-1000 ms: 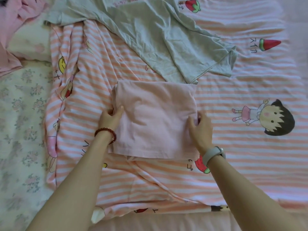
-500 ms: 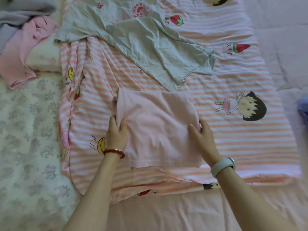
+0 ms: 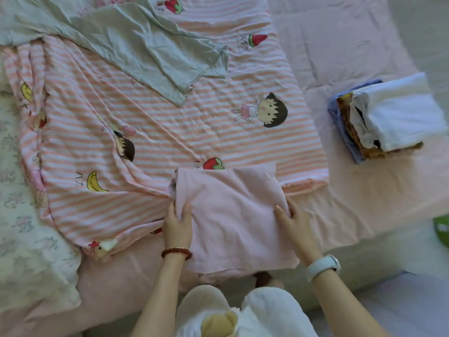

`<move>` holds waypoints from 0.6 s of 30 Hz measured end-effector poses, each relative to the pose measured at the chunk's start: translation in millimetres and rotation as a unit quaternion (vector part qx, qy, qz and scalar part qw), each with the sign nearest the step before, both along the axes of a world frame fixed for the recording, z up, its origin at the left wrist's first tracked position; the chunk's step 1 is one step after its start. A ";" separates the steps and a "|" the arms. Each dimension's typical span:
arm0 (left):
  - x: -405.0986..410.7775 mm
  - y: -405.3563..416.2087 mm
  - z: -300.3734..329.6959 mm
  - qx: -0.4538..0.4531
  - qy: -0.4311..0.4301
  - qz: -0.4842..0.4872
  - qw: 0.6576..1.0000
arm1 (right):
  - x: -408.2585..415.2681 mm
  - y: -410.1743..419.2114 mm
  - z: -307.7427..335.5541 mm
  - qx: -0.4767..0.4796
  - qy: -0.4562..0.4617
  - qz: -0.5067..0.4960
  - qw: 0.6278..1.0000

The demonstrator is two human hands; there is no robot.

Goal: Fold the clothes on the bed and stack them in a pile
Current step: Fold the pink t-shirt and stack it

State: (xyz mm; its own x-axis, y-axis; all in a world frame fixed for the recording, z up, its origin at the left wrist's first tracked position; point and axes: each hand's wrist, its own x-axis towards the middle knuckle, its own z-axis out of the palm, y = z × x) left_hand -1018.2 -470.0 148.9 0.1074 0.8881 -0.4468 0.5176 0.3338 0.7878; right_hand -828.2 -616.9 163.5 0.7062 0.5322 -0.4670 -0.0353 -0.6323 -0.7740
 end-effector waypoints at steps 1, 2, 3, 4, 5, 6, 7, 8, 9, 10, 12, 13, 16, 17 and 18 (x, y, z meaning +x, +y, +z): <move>14.4 -7.3 3.4 0.003 -0.005 -0.011 1.000 | 10.5 -12.0 3.6 -0.009 -0.006 -0.012 1.000; 30.3 -13.7 6.2 0.003 -0.014 -0.023 1.000 | 23.4 -22.5 6.8 -0.006 -0.016 -0.023 1.000; 47.5 -20.2 9.1 0.002 -0.021 -0.036 0.999 | 37.4 -32.6 10.3 0.004 -0.026 -0.032 0.999; 66.1 -27.4 12.0 0.005 -0.023 -0.047 0.999 | 53.0 -43.3 13.1 0.011 -0.036 -0.042 0.998; 86.1 -35.1 14.6 0.010 -0.021 -0.053 0.998 | 70.5 -54.2 14.2 0.015 -0.045 -0.053 0.997; 106.7 -42.8 16.7 0.016 -0.020 -0.059 0.998 | 88.9 -65.1 14.5 0.020 -0.050 -0.064 0.996; 128.2 -50.7 18.1 0.020 -0.020 -0.064 0.998 | 108.3 -76.0 14.6 0.023 -0.052 -0.074 0.996; 150.3 -59.3 18.6 0.022 -0.023 -0.066 0.997 | 128.2 -87.0 14.4 0.029 -0.048 -0.080 0.995; 174.6 -68.6 18.6 0.024 -0.024 -0.063 0.997 | 150.0 -97.2 14.1 0.040 -0.043 -0.083 0.995; 199.5 -78.6 17.3 0.027 -0.018 -0.058 0.998 | 172.9 -106.9 14.2 0.052 -0.035 -0.086 0.994; 250.7 -102.6 15.5 0.034 -0.008 -0.043 0.998 | 223.9 -125.5 18.3 0.078 -0.030 -0.081 0.993; 278.4 -115.2 15.5 0.036 -0.015 -0.036 0.999 | 251.9 -134.2 21.1 0.087 -0.035 -0.076 0.993; 359.8 -149.1 20.5 0.019 -0.028 -0.016 0.999 | 334.7 -158.5 33.6 0.085 -0.057 -0.058 0.993; 384.7 -158.2 23.9 0.022 -0.034 -0.015 0.999 | 360.7 -165.3 39.5 0.084 -0.064 -0.057 0.993; 407.9 -165.7 28.5 0.030 -0.041 -0.014 0.999 | 387.3 -171.2 45.1 0.086 -0.070 -0.061 0.992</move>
State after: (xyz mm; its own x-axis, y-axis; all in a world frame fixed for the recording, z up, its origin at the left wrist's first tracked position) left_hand -610.3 -635.7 177.4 0.1670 0.9091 -0.3817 0.4592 0.2708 0.8461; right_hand -440.8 -788.1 208.6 0.8215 0.5026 -0.2693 0.0127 -0.4884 -0.8726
